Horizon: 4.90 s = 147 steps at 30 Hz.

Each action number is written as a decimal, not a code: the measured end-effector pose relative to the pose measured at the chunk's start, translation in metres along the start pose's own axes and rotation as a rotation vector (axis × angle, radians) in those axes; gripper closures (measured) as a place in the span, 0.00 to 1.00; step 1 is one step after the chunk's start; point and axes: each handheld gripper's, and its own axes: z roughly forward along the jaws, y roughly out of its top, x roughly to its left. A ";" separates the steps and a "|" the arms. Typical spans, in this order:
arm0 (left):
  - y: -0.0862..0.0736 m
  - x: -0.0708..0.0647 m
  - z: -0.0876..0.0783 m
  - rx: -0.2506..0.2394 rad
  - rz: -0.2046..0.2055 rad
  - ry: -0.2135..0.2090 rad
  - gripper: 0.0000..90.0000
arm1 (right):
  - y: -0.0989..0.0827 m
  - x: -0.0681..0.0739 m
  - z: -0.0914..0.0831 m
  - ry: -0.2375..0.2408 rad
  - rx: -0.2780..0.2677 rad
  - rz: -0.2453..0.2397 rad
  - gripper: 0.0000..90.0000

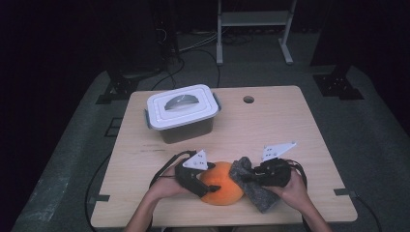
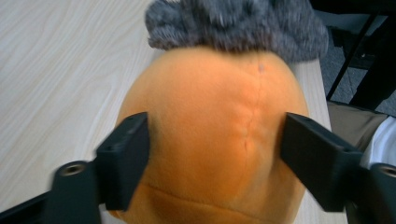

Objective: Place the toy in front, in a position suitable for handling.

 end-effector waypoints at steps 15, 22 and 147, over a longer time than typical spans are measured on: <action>0.013 -0.012 0.007 -0.076 0.081 0.185 0.50 | 0.005 -0.005 -0.016 -0.059 -0.066 0.012 0.86; 0.015 -0.014 0.011 -0.053 0.078 0.164 0.37 | 0.006 -0.001 -0.006 -0.064 -0.047 -0.003 0.86; 0.002 -0.006 0.008 -0.102 0.028 0.126 0.38 | 0.008 0.003 -0.013 -0.019 -0.097 -0.051 0.86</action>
